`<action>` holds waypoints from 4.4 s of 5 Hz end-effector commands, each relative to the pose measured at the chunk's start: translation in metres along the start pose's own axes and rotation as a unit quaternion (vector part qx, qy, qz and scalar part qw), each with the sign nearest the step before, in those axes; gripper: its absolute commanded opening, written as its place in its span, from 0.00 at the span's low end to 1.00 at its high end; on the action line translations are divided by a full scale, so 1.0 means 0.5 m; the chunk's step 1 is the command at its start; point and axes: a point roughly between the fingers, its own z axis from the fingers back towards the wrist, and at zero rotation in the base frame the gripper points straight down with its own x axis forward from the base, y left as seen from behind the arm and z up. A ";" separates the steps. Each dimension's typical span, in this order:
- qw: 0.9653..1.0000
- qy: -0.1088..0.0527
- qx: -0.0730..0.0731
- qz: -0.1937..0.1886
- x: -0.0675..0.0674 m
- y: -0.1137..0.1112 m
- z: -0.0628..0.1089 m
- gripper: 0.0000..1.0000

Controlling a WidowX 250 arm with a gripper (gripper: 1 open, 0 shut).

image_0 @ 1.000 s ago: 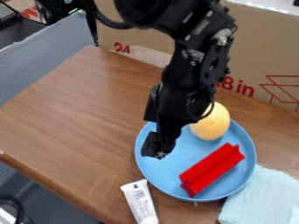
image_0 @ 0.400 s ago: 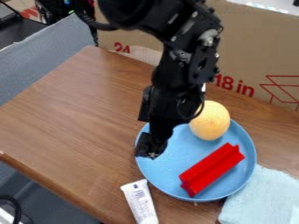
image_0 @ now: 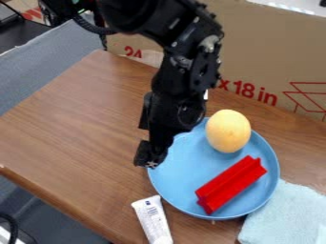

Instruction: Put the red object on the blue plate

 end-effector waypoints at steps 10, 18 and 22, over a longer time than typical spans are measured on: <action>0.988 0.070 0.111 0.083 0.051 0.068 0.017 1.00; 0.985 0.067 0.157 0.039 0.051 0.098 -0.010 1.00; 0.985 0.081 0.152 0.012 0.039 0.099 -0.005 1.00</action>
